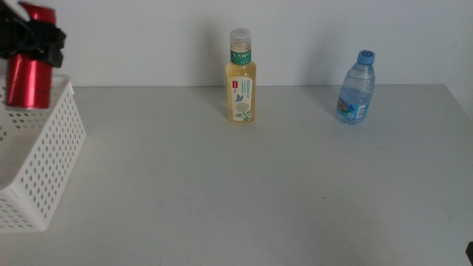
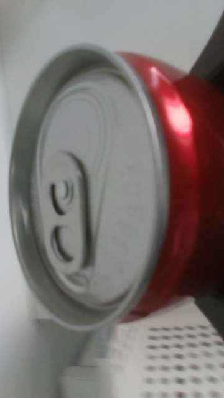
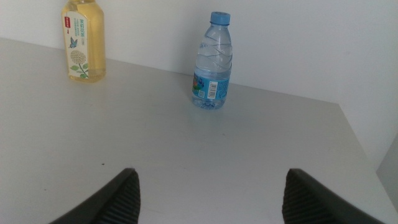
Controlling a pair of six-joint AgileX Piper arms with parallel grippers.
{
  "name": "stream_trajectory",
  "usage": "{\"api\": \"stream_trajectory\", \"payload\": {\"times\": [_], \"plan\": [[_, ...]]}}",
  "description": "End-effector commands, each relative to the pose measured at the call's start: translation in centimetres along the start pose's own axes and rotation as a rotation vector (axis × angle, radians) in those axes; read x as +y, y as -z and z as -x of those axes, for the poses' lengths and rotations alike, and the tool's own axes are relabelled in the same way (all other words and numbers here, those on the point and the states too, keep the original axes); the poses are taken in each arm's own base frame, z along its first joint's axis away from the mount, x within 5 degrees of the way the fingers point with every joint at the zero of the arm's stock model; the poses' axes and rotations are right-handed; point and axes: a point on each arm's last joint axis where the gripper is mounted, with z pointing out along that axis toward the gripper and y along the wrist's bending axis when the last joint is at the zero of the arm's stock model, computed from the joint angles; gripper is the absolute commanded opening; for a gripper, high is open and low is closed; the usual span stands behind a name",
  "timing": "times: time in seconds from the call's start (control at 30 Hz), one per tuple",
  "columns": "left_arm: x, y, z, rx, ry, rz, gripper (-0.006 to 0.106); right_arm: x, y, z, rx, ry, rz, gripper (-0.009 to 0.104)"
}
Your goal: Use arms to grab the bottles and put them into the dustbin to the left of the table.
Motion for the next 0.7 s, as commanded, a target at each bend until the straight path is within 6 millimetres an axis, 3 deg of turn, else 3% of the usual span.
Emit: {"api": "stream_trajectory", "payload": {"times": [0.0,0.17,0.27,0.43,0.67], "plan": [[1.7,3.7,0.5,-0.035,-0.010,0.004,-0.001,-0.3,0.3,1.0,-0.097,0.010,-0.033,0.058],[5.5,4.6,-0.9,0.036,0.025,0.054,-0.001,-0.3,0.3,1.0,-0.097,0.010,-0.033,0.058],[7.0,4.0,-1.7,0.084,0.062,0.066,-0.001,-0.3,0.3,1.0,-0.097,0.010,-0.033,0.058],[8.3,1.0,-2.7,0.188,0.078,0.064,-0.001,-0.3,0.3,1.0,-0.097,0.010,-0.033,0.058],[9.3,-4.8,-3.8,0.286,0.097,0.038,-0.001,-0.3,0.3,1.0,-0.097,0.010,-0.033,0.058]]}}
